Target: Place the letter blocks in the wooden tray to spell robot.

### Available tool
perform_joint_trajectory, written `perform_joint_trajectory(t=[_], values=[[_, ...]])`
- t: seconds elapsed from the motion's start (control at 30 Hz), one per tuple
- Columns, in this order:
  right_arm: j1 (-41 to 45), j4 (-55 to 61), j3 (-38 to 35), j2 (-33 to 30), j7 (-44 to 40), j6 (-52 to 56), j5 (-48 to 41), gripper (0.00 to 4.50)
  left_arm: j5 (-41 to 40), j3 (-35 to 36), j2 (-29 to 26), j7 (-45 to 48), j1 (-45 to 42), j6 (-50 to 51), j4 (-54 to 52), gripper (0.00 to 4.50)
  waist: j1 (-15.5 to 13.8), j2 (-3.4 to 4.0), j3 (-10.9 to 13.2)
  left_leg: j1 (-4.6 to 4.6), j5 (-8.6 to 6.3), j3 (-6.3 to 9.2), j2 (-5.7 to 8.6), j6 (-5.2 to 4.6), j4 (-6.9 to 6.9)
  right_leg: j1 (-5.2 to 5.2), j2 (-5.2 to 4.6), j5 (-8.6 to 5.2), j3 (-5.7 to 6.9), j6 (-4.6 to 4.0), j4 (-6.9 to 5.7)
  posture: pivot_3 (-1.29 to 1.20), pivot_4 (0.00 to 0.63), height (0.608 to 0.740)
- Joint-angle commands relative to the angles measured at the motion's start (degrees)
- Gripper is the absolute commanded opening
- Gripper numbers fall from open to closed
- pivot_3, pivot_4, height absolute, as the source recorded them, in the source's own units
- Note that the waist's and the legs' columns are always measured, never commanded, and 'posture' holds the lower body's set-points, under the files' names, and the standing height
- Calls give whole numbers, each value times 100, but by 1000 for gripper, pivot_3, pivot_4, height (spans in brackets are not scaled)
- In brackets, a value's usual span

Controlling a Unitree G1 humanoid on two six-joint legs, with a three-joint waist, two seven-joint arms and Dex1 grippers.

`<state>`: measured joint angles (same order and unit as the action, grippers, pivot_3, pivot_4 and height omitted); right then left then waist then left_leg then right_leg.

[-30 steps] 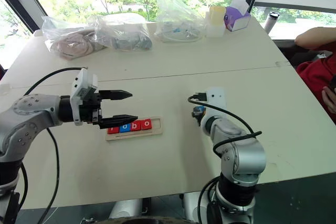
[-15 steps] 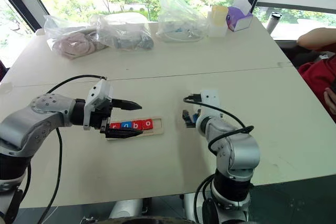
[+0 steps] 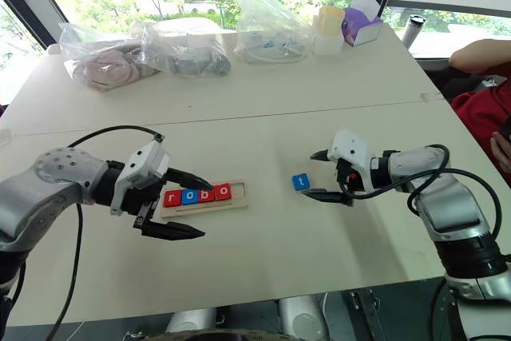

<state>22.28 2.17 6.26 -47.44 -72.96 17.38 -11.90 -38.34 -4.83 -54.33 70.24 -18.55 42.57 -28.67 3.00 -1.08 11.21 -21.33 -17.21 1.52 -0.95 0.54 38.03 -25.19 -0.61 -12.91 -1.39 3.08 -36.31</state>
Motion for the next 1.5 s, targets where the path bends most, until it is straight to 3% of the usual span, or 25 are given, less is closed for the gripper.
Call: perform_joint_trajectory(t=[0.03, 0.13, 0.3, 0.4, 0.57, 0.8, 1.07, 1.5], values=[[467, -880, 316, 81, -419, -1298, 344, 4488, -217, 306, -54, -237, 78, 161, -351, 4500, -11, -1, 1, 0, 0, 0, 0, 0, 4, 0, 0, 1, -1, 0, -1, 0, 150, 740], [784, -1970, 640, 223, -375, -2526, 865, 4488, -303, 442, -64, -401, 225, 242, -467, 4500, -48, -1, 1, 2, 1, 1, 0, 3, 6, 3, 0, 5, 0, -2, -2, 0, 150, 740], [1308, -3367, 733, 645, -477, -3191, 946, 4488, -256, 546, -125, -608, 478, 250, -540, 4500, -37, -4, 0, 7, 3, 2, 1, 6, 9, 11, -3, 18, -1, -22, -2, 0, 150, 740], [1434, -3689, 687, 821, -834, -3156, 728, 3624, -230, 632, -188, -669, 575, 226, -497, 4500, -46, -4, 0, 36, 3, 2, 0, 6, 9, 39, -3, 13, -2, -37, -2, 0, 150, 740], [1465, -3341, 552, 990, -878, -2560, 480, 1163, -143, 772, -384, -620, 708, 104, -302, 4500, -40, -4, 0, 85, 3, 0, 0, 6, 6, 77, -3, 7, -4, -33, -3, 0, 150, 740], [1527, -1089, 558, 1618, -214, -65, -296, 1163, 112, 1247, -822, -426, 969, -138, 263, 4500, -41, 4, 5, 85, 3, 4, -7, 6, 0, 61, 2, 8, -5, -34, -25, 0, 150, 740], [1609, -691, 1485, 1930, 535, 28, 804, 1163, 94, 1392, -797, -563, 1011, -88, 222, 4500, -97, 6, 6, 72, 3, 2, 0, 8, -1, 54, -12, 1, -3, -36, -21, 0, 150, 740], [1671, -758, 1732, 1946, 407, -44, 1017, 1163, -21, 1346, -542, -959, 1025, 113, -31, 4500, -59, 5, 6, 64, 3, 3, 0, 8, -2, 52, -11, 5, -2, -37, -12, 0, 150, 740]])
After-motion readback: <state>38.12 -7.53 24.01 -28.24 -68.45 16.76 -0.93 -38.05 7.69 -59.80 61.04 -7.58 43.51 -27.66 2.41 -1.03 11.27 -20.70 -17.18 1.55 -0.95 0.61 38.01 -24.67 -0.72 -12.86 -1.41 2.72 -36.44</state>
